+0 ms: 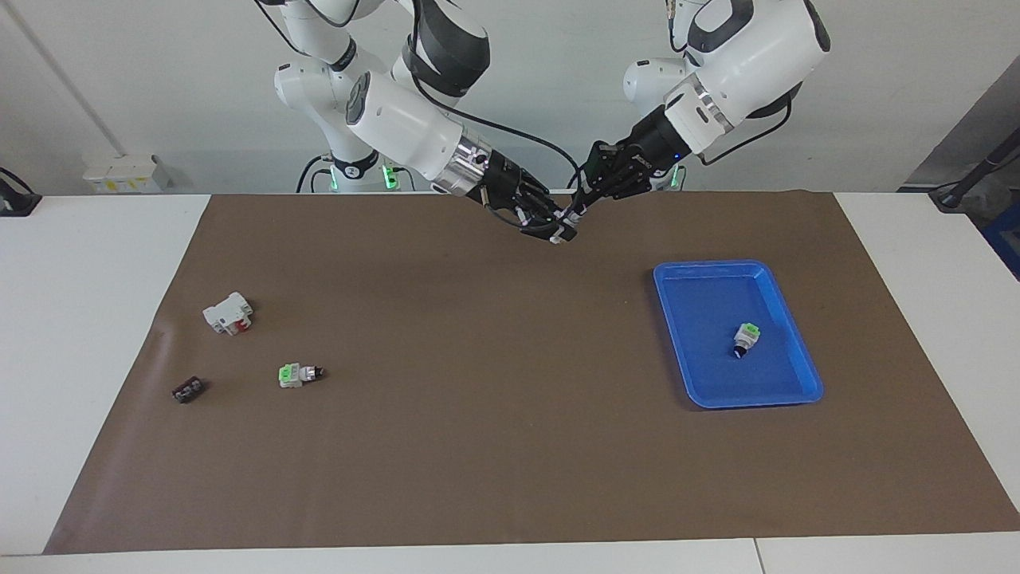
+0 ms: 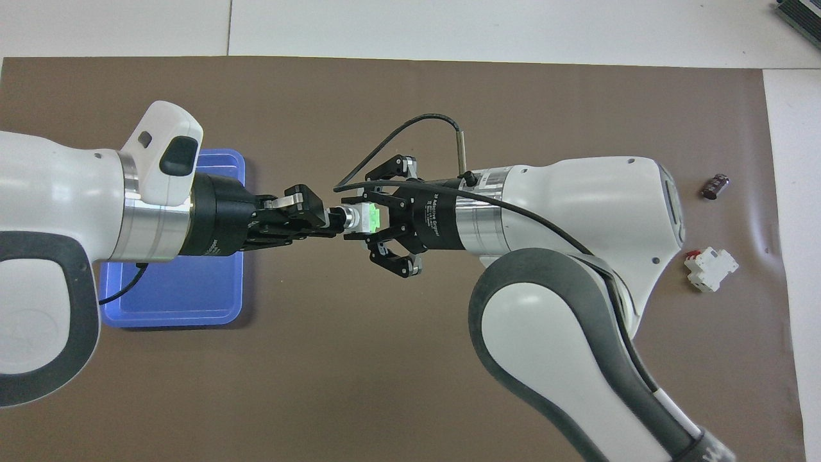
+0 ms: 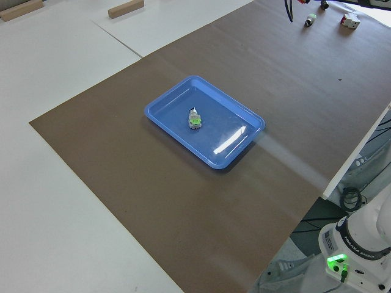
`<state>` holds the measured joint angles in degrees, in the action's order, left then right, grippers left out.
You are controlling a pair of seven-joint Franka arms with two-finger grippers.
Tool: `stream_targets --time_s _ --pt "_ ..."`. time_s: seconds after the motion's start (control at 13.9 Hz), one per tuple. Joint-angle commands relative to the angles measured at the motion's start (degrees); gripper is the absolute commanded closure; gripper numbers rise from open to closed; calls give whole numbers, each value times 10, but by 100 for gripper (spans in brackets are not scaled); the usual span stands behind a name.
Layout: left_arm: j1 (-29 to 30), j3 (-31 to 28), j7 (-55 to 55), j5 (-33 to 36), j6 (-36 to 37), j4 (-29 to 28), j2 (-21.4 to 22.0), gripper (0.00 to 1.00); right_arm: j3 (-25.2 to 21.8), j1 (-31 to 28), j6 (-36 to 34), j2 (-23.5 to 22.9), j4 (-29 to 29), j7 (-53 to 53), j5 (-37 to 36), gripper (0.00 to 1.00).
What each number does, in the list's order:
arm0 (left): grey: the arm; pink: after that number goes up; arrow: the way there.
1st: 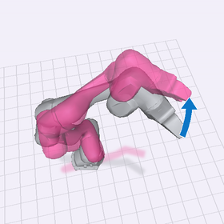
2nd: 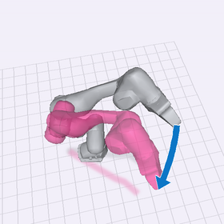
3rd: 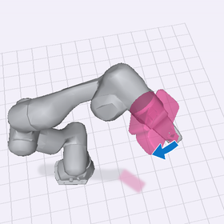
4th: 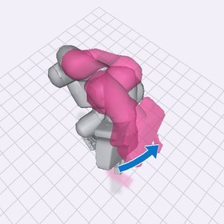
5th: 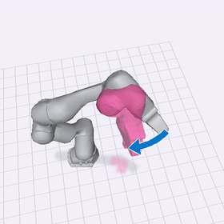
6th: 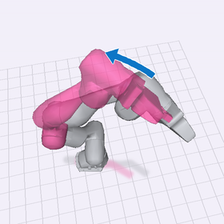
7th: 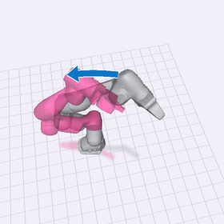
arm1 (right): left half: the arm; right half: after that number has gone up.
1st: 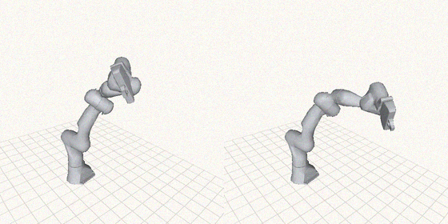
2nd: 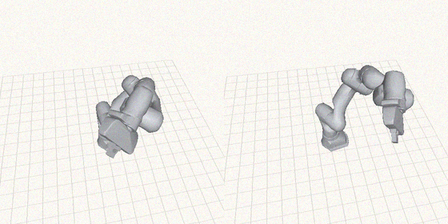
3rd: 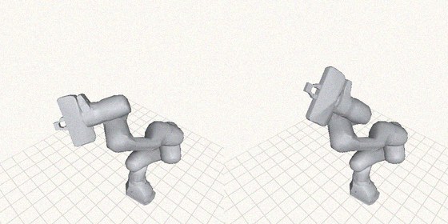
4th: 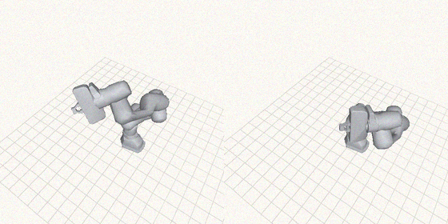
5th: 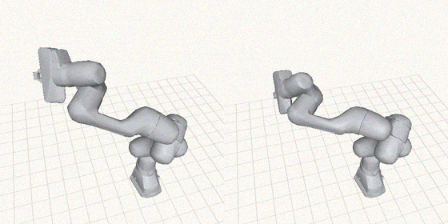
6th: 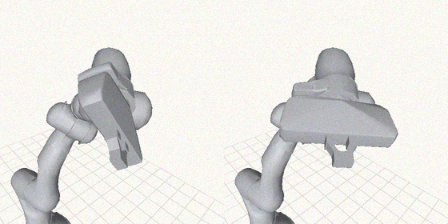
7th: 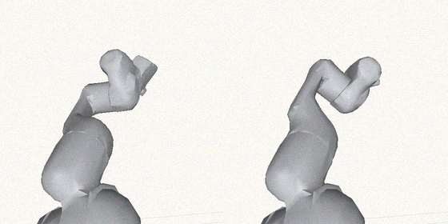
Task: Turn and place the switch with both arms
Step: 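Open the left gripper and close it around the switch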
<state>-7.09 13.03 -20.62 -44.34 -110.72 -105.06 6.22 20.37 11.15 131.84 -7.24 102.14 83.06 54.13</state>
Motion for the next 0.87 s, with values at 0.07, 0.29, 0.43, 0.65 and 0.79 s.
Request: stream_targets --time_s 0.07,0.29,0.43,0.65,0.79 --pt "-13 8 -112 -6 -2 -14 15 100 5 0 11 5 1 3 13 100" --pt "-13 6 -212 -2 -2 -17 15 100 5 1 11 6 1 3 13 100" --pt "-13 7 -306 17 -8 -17 15 100 5 0 11 6 1 3 13 100" --pt "-8 6 -428 24 -11 -16 14 100 5 1 11 6 1 3 13 100" --pt "-12 7 -528 70 -27 -13 12 100 5 0 11 6 1 3 13 100"
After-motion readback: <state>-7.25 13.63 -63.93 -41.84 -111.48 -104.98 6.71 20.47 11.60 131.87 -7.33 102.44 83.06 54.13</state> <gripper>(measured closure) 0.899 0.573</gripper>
